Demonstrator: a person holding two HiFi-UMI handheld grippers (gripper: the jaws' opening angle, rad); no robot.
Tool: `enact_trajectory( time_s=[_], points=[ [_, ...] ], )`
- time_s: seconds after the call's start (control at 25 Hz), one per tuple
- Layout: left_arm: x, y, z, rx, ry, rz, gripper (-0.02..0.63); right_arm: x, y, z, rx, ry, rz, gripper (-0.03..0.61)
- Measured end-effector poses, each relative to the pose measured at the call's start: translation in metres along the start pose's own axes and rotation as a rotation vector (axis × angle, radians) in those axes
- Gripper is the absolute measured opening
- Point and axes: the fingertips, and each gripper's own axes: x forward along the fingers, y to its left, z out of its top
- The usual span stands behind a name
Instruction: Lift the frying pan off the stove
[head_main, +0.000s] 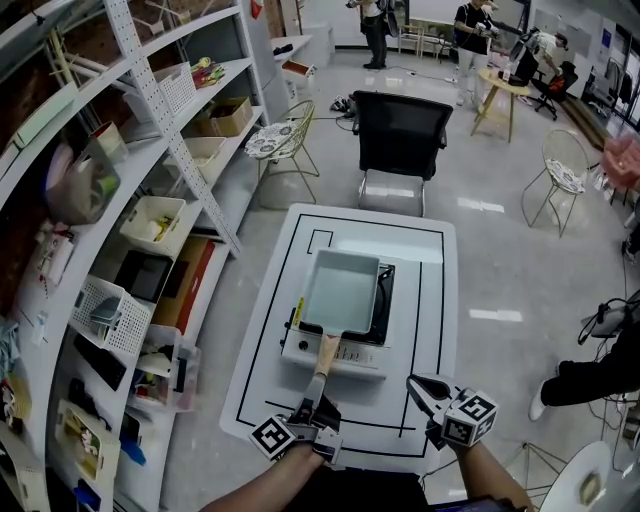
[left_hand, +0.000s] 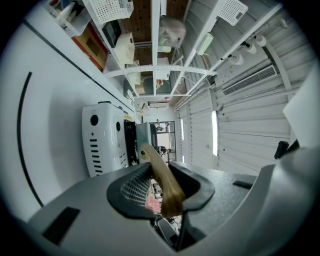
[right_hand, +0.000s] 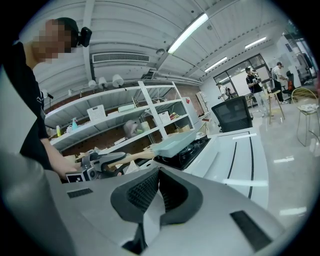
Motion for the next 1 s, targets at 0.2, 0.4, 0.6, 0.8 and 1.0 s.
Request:
enact_trajectory(
  time_s=[0.2, 0.4, 0.6, 0.8, 1.0],
  points=[
    [-0.001, -0.003, 0.003, 0.012, 0.016, -0.009, 0.114, 0.003, -0.001, -0.002, -0.001, 0.004, -0.002, 0.025],
    [-0.003, -0.004, 0.006, 0.005, 0.023, -0.017, 0.114, 0.006, -0.001, -0.002, -0.006, 0.005, -0.007, 0.026],
    [-0.003, -0.007, 0.003, -0.031, 0.033, -0.03, 0.115, 0.006, -0.001, 0.002, -0.011, 0.008, -0.01, 0.025],
    [-0.002, -0.007, 0.0, -0.054, 0.049, -0.038, 0.115, 0.005, -0.002, 0.002, -0.01, 0.01, -0.018, 0.025],
    [0.0, -0.012, -0.001, -0.045, 0.065, -0.055, 0.117, 0.003, -0.004, 0.002, -0.009, 0.008, -0.026, 0.025]
  ],
)
